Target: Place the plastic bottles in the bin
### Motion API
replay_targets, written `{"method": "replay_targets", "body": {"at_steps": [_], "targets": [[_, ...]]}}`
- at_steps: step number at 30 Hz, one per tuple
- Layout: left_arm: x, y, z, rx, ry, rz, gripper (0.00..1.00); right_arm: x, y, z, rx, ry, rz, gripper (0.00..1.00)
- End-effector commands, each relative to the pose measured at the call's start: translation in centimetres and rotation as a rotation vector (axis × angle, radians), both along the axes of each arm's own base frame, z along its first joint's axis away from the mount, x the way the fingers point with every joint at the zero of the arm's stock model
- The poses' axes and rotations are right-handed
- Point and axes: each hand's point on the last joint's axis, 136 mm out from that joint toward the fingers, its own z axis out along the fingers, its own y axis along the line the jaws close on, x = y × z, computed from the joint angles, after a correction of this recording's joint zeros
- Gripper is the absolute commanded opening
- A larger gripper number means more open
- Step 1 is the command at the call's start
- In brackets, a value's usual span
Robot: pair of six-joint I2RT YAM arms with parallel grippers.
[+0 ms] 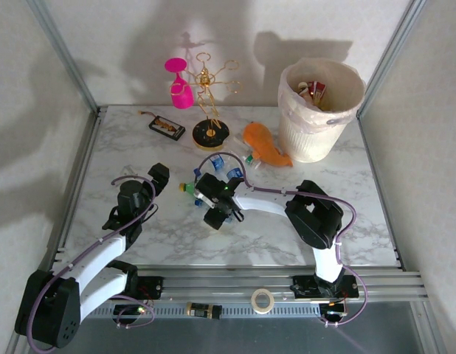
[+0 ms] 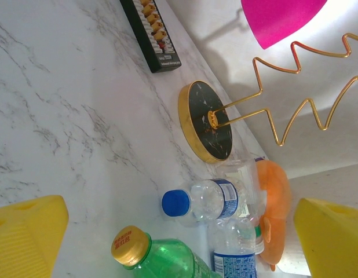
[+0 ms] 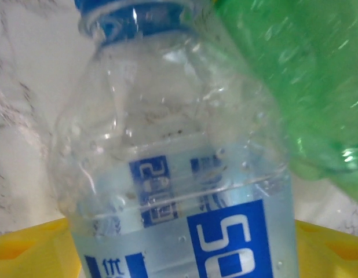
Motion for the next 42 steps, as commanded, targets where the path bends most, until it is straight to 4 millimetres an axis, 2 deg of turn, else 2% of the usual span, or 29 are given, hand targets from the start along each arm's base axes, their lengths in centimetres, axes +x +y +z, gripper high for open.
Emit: {"method": "replay_targets", "body": {"at_steps": [1,13,18,21,27,30,33,36,39,42], "targets": [[-0.3,0.0,-0.4,-0.025,0.000,-0.002,0.99,-0.5,-0.5,-0.7,-0.031,0.006,-0.002,0.80],[-0.6,0.2,-0.4,-0.025,-0.006,0.002,1.00,-0.3,0.7,0.7,0.019,-0.017,0.022,0.48],[-0.7,0.2,-0.3,-0.025,-0.009,0.001,1.00,-0.5,1.4,1.8,0.065,-0.014,0.034,0.42],[-0.7,0.2,-0.3,-0.025,-0.009,0.001,1.00,-0.7,2.4,3.1,0.129,-0.007,0.042,0.40],[-0.7,0.1,-0.1,-0.022,-0.017,-0.005,1.00,-0.9,5.0,8.5,0.362,-0.020,0.067,0.38],[-0.7,0.0,0.0,-0.019,-0.021,-0.014,1.00,0.2,5.4,11.7,0.478,-0.058,0.049,0.38],[-0.7,-0.3,0.1,-0.021,-0.030,-0.029,1.00,2.6,5.0,15.6,0.601,-0.116,-0.002,0.37],[-0.6,-0.8,0.3,-0.026,-0.038,-0.061,0.99,4.7,4.3,20.3,0.758,-0.178,-0.041,0.36],[-0.4,-1.6,0.7,-0.019,-0.044,-0.106,1.00,6.4,2.9,24.9,0.911,-0.234,-0.052,0.36],[-0.2,-2.4,1.1,-0.006,-0.050,-0.156,1.00,8.1,0.7,29.1,1.036,-0.281,-0.078,0.36]]}}
